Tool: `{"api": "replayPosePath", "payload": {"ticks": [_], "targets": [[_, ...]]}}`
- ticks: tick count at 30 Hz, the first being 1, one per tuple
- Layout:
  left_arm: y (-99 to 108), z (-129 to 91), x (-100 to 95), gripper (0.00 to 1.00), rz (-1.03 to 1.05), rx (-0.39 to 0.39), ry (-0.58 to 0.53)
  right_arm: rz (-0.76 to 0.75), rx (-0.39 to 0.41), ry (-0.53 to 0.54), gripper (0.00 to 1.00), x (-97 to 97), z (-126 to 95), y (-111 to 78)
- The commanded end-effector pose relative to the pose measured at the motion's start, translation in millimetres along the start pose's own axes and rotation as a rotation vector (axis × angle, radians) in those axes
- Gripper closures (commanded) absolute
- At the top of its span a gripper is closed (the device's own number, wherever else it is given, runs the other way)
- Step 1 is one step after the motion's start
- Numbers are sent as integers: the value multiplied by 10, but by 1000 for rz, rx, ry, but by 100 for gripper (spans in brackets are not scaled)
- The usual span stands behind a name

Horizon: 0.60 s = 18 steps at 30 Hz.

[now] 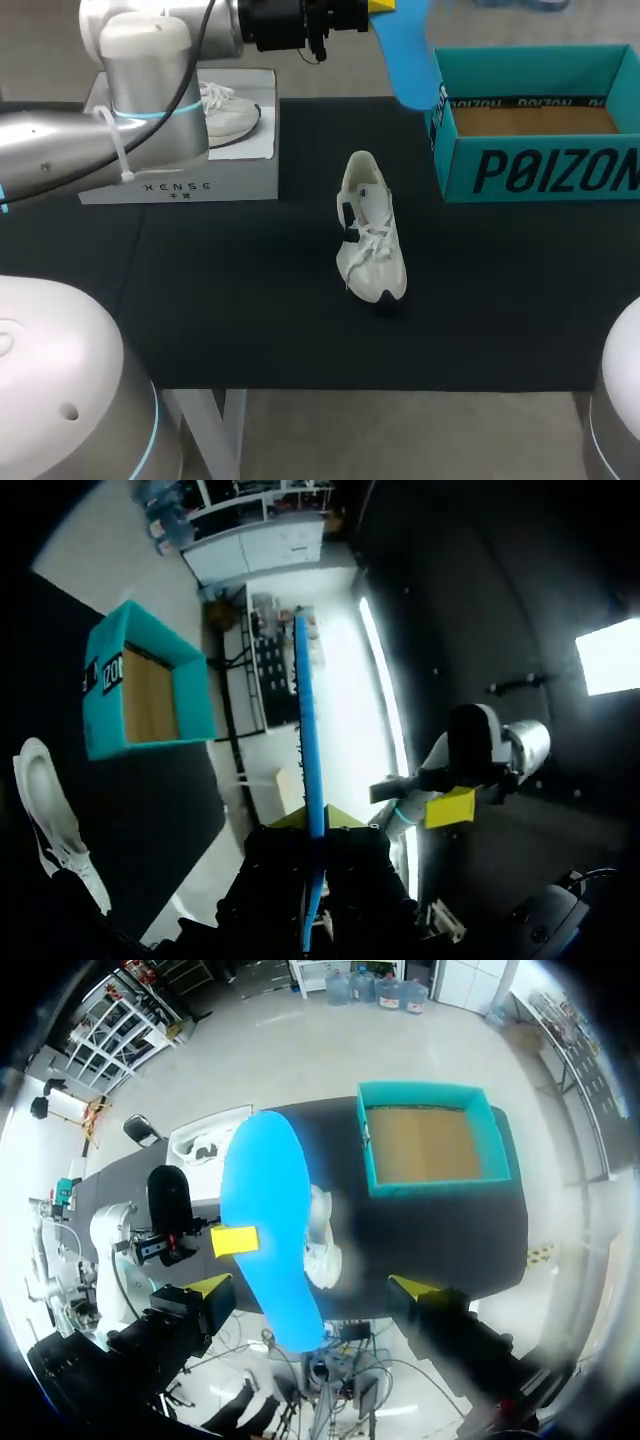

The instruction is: Take the shoe out of the shoebox, open the shoe tongue, remove and reinsert the insole, then place the shoe into the shoebox

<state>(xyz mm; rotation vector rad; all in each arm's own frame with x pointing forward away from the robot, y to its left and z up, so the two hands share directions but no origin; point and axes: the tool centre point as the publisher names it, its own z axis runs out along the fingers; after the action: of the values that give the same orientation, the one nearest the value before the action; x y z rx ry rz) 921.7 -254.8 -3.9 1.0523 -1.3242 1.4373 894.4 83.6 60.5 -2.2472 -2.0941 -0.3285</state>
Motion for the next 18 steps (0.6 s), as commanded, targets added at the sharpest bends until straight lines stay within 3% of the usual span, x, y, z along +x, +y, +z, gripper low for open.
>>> {"api": "replayPosePath", "payload": {"ticks": [1, 7, 10, 11, 12, 13, 18], "targets": [[61, -4, 47, 100, 360, 87, -101, 1, -3, 3, 0, -46, -4, 9], [74, -6, 77, 100, 409, 114, -64, 23, -43, 109, 0, -42, -36, 2], [165, 14, 114, 100, 943, 90, -101, 31, -54, 146, 0, -33, -52, 0], [173, 21, 114, 100, 956, 91, -61, 31, -50, 141, 0, -35, -46, -2], [162, 16, 135, 100, 1063, 129, -55, 32, -48, 141, 0, -37, -39, -2], [161, 25, 107, 100, 1250, 114, -82, 34, -44, 147, 0, -40, -30, -1], [129, 6, 74, 100, 1360, 167, -38, 47, -46, 174, 0, -48, -25, 8]]}}
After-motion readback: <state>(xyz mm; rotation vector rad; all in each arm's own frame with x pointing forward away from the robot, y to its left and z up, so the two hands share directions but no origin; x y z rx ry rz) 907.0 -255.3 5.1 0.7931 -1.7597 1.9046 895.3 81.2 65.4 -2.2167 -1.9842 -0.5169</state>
